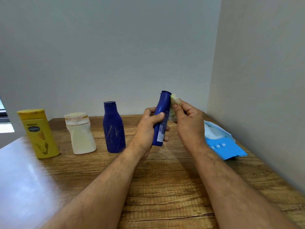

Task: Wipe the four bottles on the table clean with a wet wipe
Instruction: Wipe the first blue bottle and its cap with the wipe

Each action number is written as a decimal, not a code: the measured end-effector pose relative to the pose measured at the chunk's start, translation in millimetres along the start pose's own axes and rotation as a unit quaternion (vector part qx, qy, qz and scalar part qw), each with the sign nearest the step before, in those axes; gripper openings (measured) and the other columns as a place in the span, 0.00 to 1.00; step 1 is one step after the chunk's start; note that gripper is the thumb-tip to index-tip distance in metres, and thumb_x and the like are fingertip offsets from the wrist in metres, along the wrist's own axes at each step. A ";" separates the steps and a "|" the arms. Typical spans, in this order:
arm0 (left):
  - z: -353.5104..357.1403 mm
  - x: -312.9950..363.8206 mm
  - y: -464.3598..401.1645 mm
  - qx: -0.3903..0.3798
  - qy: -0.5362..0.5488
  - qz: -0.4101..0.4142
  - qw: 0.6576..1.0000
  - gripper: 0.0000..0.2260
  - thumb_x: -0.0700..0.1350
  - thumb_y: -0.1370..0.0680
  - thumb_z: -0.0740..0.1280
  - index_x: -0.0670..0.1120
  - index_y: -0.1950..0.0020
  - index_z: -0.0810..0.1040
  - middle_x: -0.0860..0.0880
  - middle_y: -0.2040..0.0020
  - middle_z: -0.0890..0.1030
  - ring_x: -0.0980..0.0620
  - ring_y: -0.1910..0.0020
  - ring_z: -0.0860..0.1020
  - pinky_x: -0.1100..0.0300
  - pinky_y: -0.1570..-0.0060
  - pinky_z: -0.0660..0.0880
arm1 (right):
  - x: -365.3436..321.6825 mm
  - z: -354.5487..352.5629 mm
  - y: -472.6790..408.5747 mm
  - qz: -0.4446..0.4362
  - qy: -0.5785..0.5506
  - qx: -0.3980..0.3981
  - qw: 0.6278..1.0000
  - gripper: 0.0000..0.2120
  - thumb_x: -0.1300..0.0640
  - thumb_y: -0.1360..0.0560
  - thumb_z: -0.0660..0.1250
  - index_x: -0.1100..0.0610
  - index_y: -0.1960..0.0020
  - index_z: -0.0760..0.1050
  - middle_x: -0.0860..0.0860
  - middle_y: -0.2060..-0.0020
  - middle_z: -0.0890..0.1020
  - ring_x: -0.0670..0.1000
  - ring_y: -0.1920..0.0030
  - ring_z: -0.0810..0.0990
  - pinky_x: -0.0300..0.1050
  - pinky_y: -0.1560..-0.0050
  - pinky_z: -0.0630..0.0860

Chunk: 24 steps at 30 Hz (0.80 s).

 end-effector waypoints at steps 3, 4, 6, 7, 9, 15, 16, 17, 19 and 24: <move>-0.6 1.9 0.6 0.003 0.005 -0.010 1.000 0.11 0.43 0.16 0.60 0.40 0.35 0.72 0.41 0.52 0.80 0.47 0.64 0.81 0.54 0.70 0.79 | -1.0 -1.0 0.0 0.000 -0.005 0.007 1.000 0.11 0.56 0.20 0.65 0.49 0.40 0.80 0.43 0.48 0.85 0.41 0.47 0.82 0.33 0.54 0.79; -0.2 1.7 0.8 0.001 0.012 -0.015 1.000 0.11 0.43 0.16 0.59 0.40 0.36 0.73 0.41 0.54 0.81 0.46 0.64 0.81 0.53 0.69 0.80 | -1.8 -1.4 0.5 0.003 -0.010 0.008 1.000 0.11 0.56 0.20 0.65 0.50 0.39 0.80 0.42 0.49 0.85 0.38 0.50 0.82 0.29 0.61 0.77; 0.4 1.6 1.4 -0.002 0.026 -0.027 0.999 0.12 0.44 0.15 0.57 0.40 0.38 0.75 0.40 0.57 0.83 0.44 0.65 0.82 0.52 0.68 0.80 | -0.9 -3.0 0.7 0.008 -0.019 0.009 1.000 0.11 0.56 0.19 0.65 0.50 0.38 0.80 0.38 0.53 0.84 0.35 0.58 0.81 0.27 0.68 0.73; 0.9 1.6 2.0 -0.002 0.035 -0.035 0.999 0.13 0.45 0.15 0.56 0.40 0.39 0.76 0.40 0.57 0.84 0.43 0.65 0.82 0.52 0.67 0.81 | -0.1 -3.4 0.7 0.009 -0.019 0.009 1.000 0.11 0.56 0.19 0.65 0.50 0.39 0.80 0.37 0.55 0.84 0.34 0.60 0.81 0.27 0.68 0.73; 0.0 0.6 2.2 0.004 0.047 -0.052 0.998 0.13 0.45 0.15 0.56 0.39 0.40 0.76 0.39 0.59 0.84 0.43 0.67 0.82 0.53 0.69 0.81 | -0.4 -2.8 1.3 0.012 -0.021 0.008 1.000 0.11 0.56 0.20 0.65 0.49 0.39 0.80 0.37 0.55 0.84 0.34 0.61 0.81 0.27 0.68 0.73; -0.4 -1.0 2.1 0.001 -0.004 -0.044 0.999 0.23 0.56 0.24 0.70 0.46 0.36 0.67 0.42 0.55 0.79 0.48 0.73 0.79 0.58 0.76 0.77 | 2.1 3.6 0.9 0.027 -0.014 -0.023 0.999 0.11 0.53 0.23 0.70 0.50 0.41 0.82 0.42 0.50 0.86 0.40 0.46 0.82 0.37 0.46 0.79; -1.4 -2.3 0.5 -0.001 -0.011 -0.042 0.999 0.28 0.56 0.29 0.73 0.48 0.34 0.66 0.42 0.51 0.78 0.49 0.72 0.79 0.58 0.76 0.77 | 2.5 3.4 1.0 0.034 -0.009 -0.030 0.999 0.11 0.52 0.23 0.70 0.50 0.42 0.82 0.43 0.50 0.86 0.41 0.46 0.82 0.38 0.46 0.79; -2.3 -2.9 -0.9 0.000 -0.011 -0.038 0.999 0.32 0.54 0.31 0.77 0.49 0.34 0.65 0.41 0.47 0.78 0.49 0.72 0.79 0.58 0.75 0.77 | 3.1 2.2 0.7 0.038 -0.001 -0.029 0.999 0.11 0.52 0.24 0.71 0.51 0.42 0.82 0.43 0.51 0.86 0.42 0.47 0.83 0.38 0.47 0.80; -5.3 -4.7 -3.7 0.012 0.004 -0.031 0.999 0.36 0.48 0.34 0.81 0.50 0.34 0.64 0.40 0.42 0.78 0.50 0.68 0.80 0.58 0.74 0.77 | 2.8 -0.6 0.8 0.039 0.016 -0.016 0.999 0.10 0.53 0.25 0.72 0.52 0.44 0.83 0.44 0.53 0.86 0.43 0.49 0.84 0.38 0.50 0.80; -3.5 -4.0 2.1 0.034 0.098 -0.046 0.994 0.19 0.45 0.26 0.72 0.42 0.37 0.72 0.45 0.55 0.77 0.52 0.63 0.76 0.58 0.69 0.75 | -0.6 -0.4 1.0 0.019 0.043 0.013 0.999 0.09 0.55 0.24 0.71 0.51 0.44 0.83 0.43 0.53 0.86 0.42 0.49 0.83 0.35 0.50 0.79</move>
Point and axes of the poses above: each hand's wrist, its own y-axis away from the middle knuckle, its own z-axis out of the palm, x = y × z, the point moved 5 cm from there along -y, towards the middle knuckle
